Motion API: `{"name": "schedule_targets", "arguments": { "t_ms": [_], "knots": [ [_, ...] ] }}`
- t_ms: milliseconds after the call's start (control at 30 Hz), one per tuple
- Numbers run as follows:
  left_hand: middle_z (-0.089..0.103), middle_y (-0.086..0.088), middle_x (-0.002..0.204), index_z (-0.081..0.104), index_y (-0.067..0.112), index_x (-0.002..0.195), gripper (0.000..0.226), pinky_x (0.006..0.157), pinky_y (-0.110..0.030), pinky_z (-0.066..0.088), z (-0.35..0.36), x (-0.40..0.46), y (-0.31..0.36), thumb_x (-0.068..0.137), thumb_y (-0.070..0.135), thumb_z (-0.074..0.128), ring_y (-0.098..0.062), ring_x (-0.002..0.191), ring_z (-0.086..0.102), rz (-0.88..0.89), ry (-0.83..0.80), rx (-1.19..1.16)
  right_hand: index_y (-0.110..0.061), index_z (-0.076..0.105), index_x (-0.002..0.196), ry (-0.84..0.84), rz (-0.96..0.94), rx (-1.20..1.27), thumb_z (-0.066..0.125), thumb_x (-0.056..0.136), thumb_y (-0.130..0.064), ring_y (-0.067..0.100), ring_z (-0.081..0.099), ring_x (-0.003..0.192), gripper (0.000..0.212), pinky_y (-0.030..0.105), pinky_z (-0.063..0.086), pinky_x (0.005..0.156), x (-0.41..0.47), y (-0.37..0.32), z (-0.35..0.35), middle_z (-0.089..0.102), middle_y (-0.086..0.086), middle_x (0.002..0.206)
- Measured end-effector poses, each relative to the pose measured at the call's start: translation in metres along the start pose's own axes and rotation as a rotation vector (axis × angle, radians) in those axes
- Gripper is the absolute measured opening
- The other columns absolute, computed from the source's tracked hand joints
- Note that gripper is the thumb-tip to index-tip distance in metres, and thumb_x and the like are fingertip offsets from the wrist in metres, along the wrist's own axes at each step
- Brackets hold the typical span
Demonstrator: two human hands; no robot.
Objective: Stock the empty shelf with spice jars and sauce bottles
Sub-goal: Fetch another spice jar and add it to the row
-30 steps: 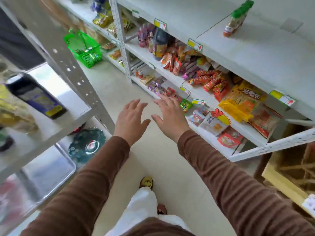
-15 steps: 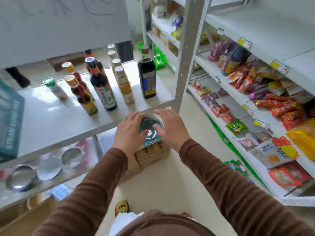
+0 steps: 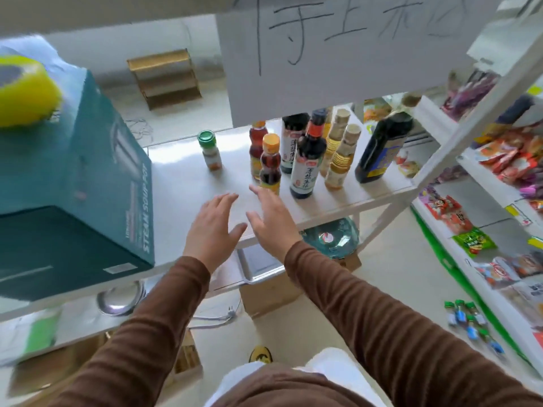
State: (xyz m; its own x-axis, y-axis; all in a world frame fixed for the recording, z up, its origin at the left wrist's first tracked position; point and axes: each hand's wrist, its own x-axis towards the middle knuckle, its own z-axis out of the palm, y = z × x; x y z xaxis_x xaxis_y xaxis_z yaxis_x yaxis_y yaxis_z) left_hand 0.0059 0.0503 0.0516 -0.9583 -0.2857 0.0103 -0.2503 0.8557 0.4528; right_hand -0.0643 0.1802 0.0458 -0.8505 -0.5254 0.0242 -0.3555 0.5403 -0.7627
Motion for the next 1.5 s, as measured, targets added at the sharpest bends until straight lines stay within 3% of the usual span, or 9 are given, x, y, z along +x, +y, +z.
{"name": "schedule_targets", "arguments": {
  "t_ms": [600, 667, 733, 867, 967, 1100, 1200, 1267, 1500],
  "knots": [
    [0.047, -0.005, 0.151, 0.041, 0.013, 0.15, 0.066, 0.12, -0.036, 0.029, -0.016, 0.032, -0.077, 0.092, 0.027, 0.069, -0.021, 0.141, 0.041, -0.288, 0.032, -0.192, -0.011, 0.028, 0.154, 0.044, 0.29, 0.252, 0.072, 0.089, -0.026, 0.028, 0.036, 0.143, 0.08, 0.037, 0.026, 0.12, 0.191, -0.025, 0.1, 0.036, 0.012, 0.156],
    [0.047, -0.004, 0.151, 0.042, 0.014, 0.149, 0.064, 0.12, -0.036, 0.03, -0.017, 0.033, -0.082, 0.093, 0.028, 0.069, -0.02, 0.14, 0.041, -0.316, 0.035, -0.22, -0.01, 0.038, 0.147, 0.055, 0.287, 0.348, 0.075, 0.086, -0.018, 0.019, 0.053, 0.12, 0.072, 0.032, 0.034, 0.112, 0.202, -0.023, 0.106, 0.051, 0.005, 0.139],
    [0.047, -0.003, 0.151, 0.043, 0.016, 0.149, 0.063, 0.119, -0.035, 0.03, -0.017, 0.032, -0.086, 0.093, 0.028, 0.069, -0.019, 0.14, 0.042, -0.351, 0.04, -0.255, -0.007, 0.05, 0.13, 0.073, 0.284, 0.4, 0.078, 0.083, -0.013, 0.012, 0.057, 0.09, 0.056, 0.027, 0.042, 0.093, 0.212, -0.02, 0.112, 0.057, 0.001, 0.115],
    [0.048, -0.003, 0.15, 0.044, 0.017, 0.148, 0.061, 0.117, -0.033, 0.031, -0.014, 0.032, -0.096, 0.093, 0.028, 0.069, -0.019, 0.139, 0.043, -0.391, 0.038, -0.285, -0.009, 0.056, 0.112, 0.082, 0.28, 0.384, 0.075, 0.084, -0.014, 0.028, 0.063, 0.099, 0.034, 0.024, 0.039, 0.077, 0.22, -0.015, 0.124, 0.067, 0.011, 0.109],
    [0.047, -0.003, 0.151, 0.044, 0.015, 0.148, 0.062, 0.117, -0.033, 0.03, -0.012, 0.03, -0.102, 0.093, 0.028, 0.069, -0.019, 0.14, 0.042, -0.399, 0.03, -0.282, -0.012, 0.06, 0.108, 0.066, 0.257, 0.456, 0.075, 0.084, -0.013, 0.022, 0.066, 0.093, 0.028, 0.025, 0.044, 0.08, 0.203, -0.016, 0.128, 0.07, 0.004, 0.1],
    [0.047, -0.004, 0.151, 0.043, 0.017, 0.148, 0.063, 0.115, -0.036, 0.032, -0.01, 0.023, -0.105, 0.092, 0.03, 0.069, -0.021, 0.139, 0.043, -0.393, 0.007, -0.262, -0.018, 0.061, 0.106, 0.005, 0.215, 0.528, 0.077, 0.083, -0.018, -0.005, 0.061, 0.077, 0.028, 0.028, 0.049, 0.081, 0.145, -0.012, 0.125, 0.064, -0.017, 0.084],
    [0.051, -0.006, 0.146, 0.044, 0.017, 0.147, 0.066, 0.113, -0.038, 0.035, -0.007, 0.019, -0.096, 0.09, 0.031, 0.072, -0.024, 0.135, 0.047, -0.324, -0.022, -0.179, -0.019, 0.06, 0.107, -0.024, 0.195, 0.547, 0.078, 0.081, -0.023, 0.022, 0.067, 0.092, 0.032, 0.049, 0.055, 0.091, 0.093, -0.004, 0.109, 0.069, -0.004, 0.093],
    [0.054, -0.005, 0.143, 0.047, 0.017, 0.145, 0.066, 0.112, -0.038, 0.038, -0.004, 0.017, -0.082, 0.087, 0.031, 0.074, -0.023, 0.133, 0.049, -0.245, -0.026, -0.137, -0.022, 0.057, 0.106, 0.003, 0.187, 0.572, 0.077, 0.08, -0.027, 0.03, 0.067, 0.097, 0.033, 0.055, 0.054, 0.092, 0.061, 0.004, 0.092, 0.07, 0.003, 0.099],
    [0.063, -0.002, 0.13, 0.056, 0.021, 0.134, 0.055, 0.102, -0.038, 0.047, 0.035, 0.019, 0.02, 0.084, 0.032, 0.078, -0.023, 0.119, 0.058, 0.078, -0.142, -0.192, -0.041, 0.053, 0.105, 0.28, 0.28, 0.571, 0.077, 0.079, -0.033, 0.01, 0.07, 0.096, 0.036, 0.04, 0.058, 0.091, -0.021, 0.064, -0.006, 0.071, -0.011, 0.101]
  ]
}}
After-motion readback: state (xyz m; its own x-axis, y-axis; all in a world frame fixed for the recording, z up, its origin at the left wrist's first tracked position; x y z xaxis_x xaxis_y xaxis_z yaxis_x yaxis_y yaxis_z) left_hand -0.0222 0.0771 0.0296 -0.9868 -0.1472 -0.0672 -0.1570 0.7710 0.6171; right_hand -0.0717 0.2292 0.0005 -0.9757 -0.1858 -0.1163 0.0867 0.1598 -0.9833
